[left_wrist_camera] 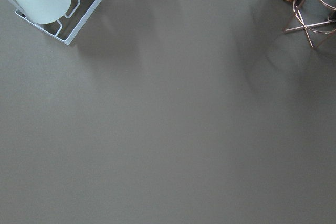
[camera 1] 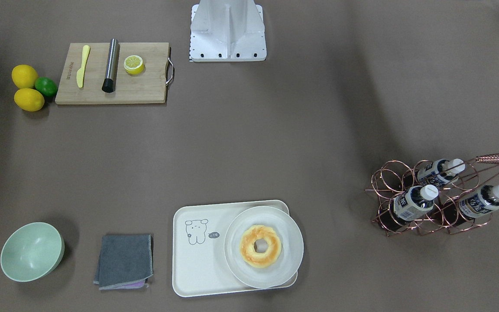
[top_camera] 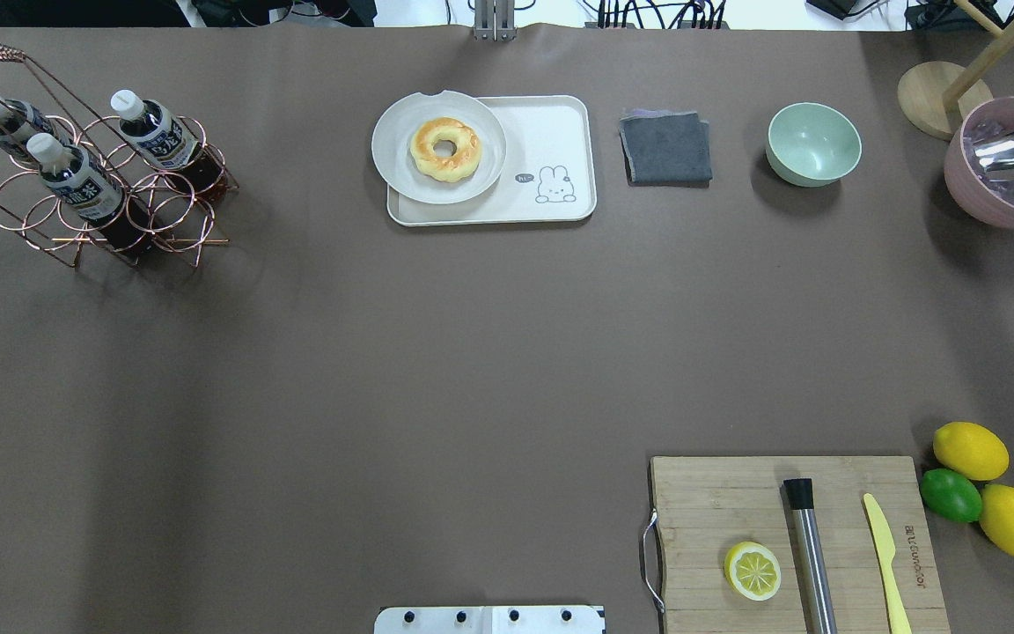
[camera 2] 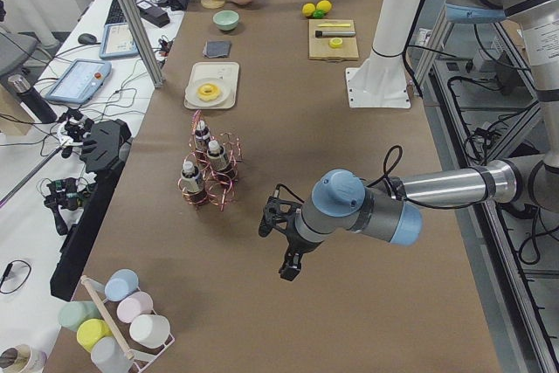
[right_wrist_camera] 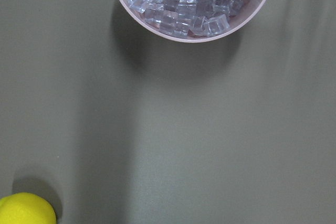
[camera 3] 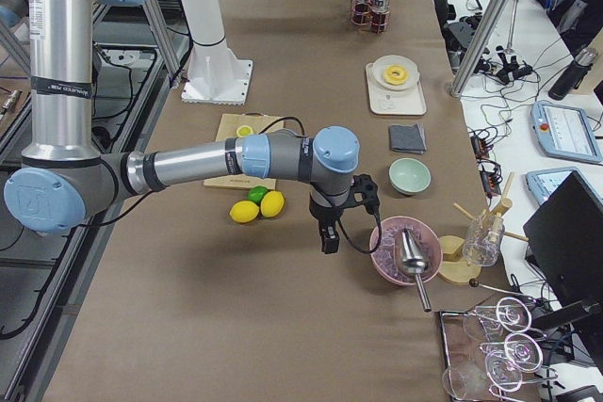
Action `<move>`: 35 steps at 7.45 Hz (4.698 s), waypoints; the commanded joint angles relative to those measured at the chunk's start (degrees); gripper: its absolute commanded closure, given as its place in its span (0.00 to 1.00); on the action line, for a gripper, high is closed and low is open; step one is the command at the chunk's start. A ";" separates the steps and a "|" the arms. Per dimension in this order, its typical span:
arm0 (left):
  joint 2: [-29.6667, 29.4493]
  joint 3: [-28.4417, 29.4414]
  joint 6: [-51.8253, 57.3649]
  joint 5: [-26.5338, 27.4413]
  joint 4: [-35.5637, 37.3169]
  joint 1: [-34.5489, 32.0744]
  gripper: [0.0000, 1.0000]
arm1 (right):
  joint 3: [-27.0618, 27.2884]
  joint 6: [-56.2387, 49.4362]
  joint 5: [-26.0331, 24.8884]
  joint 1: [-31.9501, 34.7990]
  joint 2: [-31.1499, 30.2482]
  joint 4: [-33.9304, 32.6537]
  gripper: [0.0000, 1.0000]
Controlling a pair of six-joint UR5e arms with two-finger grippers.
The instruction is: Place tea on tray
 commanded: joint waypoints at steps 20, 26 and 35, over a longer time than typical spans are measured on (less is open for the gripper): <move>-2.56 -2.82 -7.17 -0.39 -1.01 7.76 0.03 | -2.75 -6.09 4.12 -0.03 -2.69 3.54 0.00; -2.65 -2.38 -7.44 -3.89 -0.40 8.90 0.03 | -2.48 -5.65 4.21 -0.03 -2.25 3.54 0.00; -2.74 -1.24 -7.70 -6.63 0.40 10.22 0.03 | -3.80 -5.48 4.39 -0.03 -2.08 7.85 0.00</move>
